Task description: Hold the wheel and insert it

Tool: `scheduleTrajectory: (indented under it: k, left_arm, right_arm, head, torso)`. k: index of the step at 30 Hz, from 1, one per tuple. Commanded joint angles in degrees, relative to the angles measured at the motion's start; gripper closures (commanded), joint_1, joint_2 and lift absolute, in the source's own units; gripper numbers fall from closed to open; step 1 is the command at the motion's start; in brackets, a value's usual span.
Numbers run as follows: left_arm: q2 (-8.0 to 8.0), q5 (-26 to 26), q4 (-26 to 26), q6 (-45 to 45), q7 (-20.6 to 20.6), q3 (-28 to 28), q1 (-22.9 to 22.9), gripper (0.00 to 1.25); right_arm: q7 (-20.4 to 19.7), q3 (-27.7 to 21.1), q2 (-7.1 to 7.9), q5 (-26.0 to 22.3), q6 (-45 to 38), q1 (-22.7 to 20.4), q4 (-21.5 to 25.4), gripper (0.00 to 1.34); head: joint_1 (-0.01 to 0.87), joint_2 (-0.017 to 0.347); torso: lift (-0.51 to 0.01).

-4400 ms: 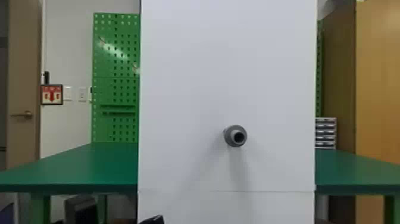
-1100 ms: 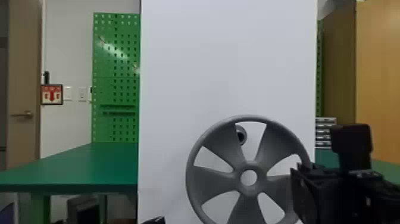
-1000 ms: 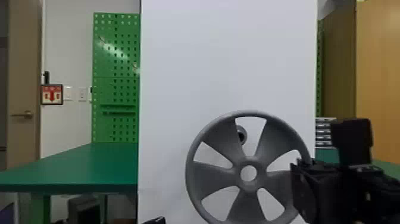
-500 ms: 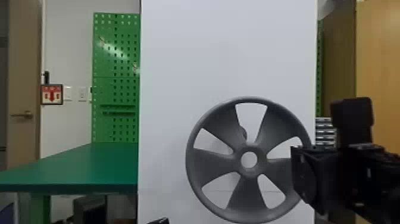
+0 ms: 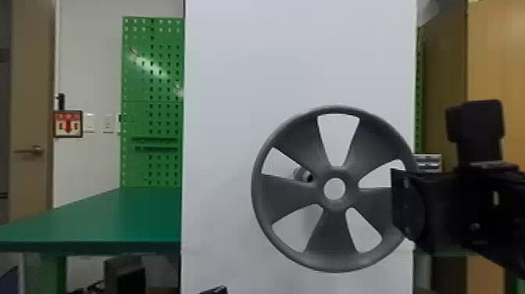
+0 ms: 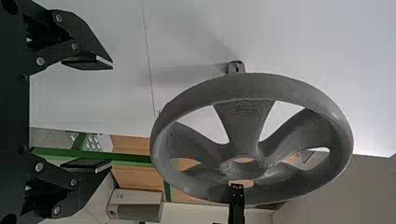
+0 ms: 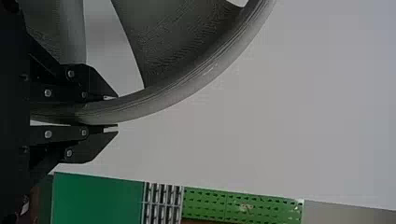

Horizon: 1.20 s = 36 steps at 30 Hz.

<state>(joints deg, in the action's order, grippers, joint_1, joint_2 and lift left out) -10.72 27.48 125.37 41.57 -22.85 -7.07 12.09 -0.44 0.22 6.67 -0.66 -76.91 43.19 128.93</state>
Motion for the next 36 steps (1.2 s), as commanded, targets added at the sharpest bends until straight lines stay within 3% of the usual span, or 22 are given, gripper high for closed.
scheduleTrajectory:
  k: [1,36]
  left_arm:
    - [-0.09,0.11,-0.3,0.0,0.0,-0.4,0.3,0.5]
    - [-0.26,0.47,-0.83,0.0,0.0,-0.92,0.83,0.5]
  right_arm:
    - [0.0,0.04,0.19,-0.05,-0.35,1.02,-0.35,1.02]
    - [0.0,0.39,0.36,-0.22,-0.61,2.33,-1.32,1.02]
  head:
    - [0.0,0.015]
    - [0.0,0.015]
  torso:
    - [-0.491]
    - [-0.491]
